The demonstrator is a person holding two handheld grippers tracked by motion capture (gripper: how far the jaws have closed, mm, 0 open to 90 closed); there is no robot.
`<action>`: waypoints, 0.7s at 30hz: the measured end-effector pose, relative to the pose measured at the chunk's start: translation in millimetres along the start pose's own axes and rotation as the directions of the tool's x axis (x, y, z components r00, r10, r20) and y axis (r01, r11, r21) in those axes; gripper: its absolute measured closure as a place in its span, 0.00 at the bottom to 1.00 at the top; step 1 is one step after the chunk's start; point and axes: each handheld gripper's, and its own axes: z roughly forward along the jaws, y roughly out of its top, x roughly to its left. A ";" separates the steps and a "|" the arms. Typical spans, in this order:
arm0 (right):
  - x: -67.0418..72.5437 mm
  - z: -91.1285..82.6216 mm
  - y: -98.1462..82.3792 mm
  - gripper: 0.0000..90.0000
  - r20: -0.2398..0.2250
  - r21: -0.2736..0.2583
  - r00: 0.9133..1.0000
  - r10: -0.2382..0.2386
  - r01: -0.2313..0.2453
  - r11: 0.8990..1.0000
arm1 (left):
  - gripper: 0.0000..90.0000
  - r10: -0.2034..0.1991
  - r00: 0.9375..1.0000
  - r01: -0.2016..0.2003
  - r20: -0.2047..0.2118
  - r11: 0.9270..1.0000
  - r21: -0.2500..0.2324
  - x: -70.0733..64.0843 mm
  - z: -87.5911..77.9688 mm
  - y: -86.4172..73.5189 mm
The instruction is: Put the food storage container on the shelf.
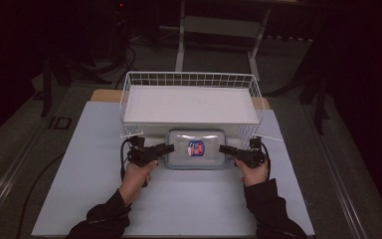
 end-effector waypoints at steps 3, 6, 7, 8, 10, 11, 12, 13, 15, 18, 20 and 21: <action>12.9 -0.5 2.8 0.65 0.076 0.001 0.992 -0.104 0.104 0.995 | 0.53 -0.033 0.999 0.033 0.012 0.999 -0.032 4.5 1.6 -2.0; 16.2 1.7 2.0 0.62 0.099 -0.001 0.987 -0.127 0.128 0.992 | 0.52 -0.029 1.000 0.029 0.008 0.999 -0.037 4.4 2.2 -2.2; 16.2 2.0 1.6 0.62 0.102 -0.008 0.986 -0.132 0.133 0.991 | 0.52 -0.012 1.000 0.012 -0.003 0.999 -0.042 3.7 3.1 -2.2; 16.2 2.0 1.6 0.62 0.102 -0.008 0.986 -0.132 0.133 0.991 | 0.51 -0.012 1.000 0.012 -0.003 0.999 -0.042 3.7 3.1 -2.2; 16.5 2.2 0.1 0.61 0.112 -0.024 0.984 -0.136 0.140 0.990 | 0.50 -0.011 1.000 0.010 -0.014 0.999 -0.047 2.4 4.0 -2.2; 16.1 2.4 -0.9 0.59 0.117 -0.034 0.984 -0.136 0.141 0.989 | 0.50 -0.008 1.000 0.007 -0.024 0.998 -0.055 1.2 4.4 -2.3; 16.1 2.4 -0.9 0.59 0.117 -0.034 0.984 -0.136 0.141 0.989 | 0.49 -0.008 1.000 0.007 -0.024 0.998 -0.055 1.2 4.4 -2.3; 16.7 3.1 -1.6 0.58 0.123 -0.043 0.983 -0.138 0.144 0.989 | 0.49 -0.016 0.999 0.014 -0.029 0.998 -0.060 1.5 5.0 -1.8; 17.5 3.9 -1.6 0.58 0.137 -0.050 0.981 -0.141 0.149 0.988 | 0.48 0.004 0.998 -0.009 -0.058 0.997 -0.075 -0.8 5.8 -0.9; 18.1 5.1 -1.6 0.56 0.156 -0.054 0.977 -0.143 0.153 0.987 | 0.47 -0.006 0.995 -0.002 -0.095 0.996 -0.084 -3.0 7.9 0.9; 17.5 5.5 -1.3 0.57 0.155 -0.059 0.978 -0.138 0.149 0.987 | 0.46 -0.006 0.995 -0.003 -0.102 0.996 -0.086 -1.2 7.6 1.2; 18.2 5.7 -0.8 0.57 0.162 -0.066 0.978 -0.134 0.146 0.987 | 0.47 -0.015 0.995 0.006 -0.096 0.996 -0.094 -0.8 8.4 1.0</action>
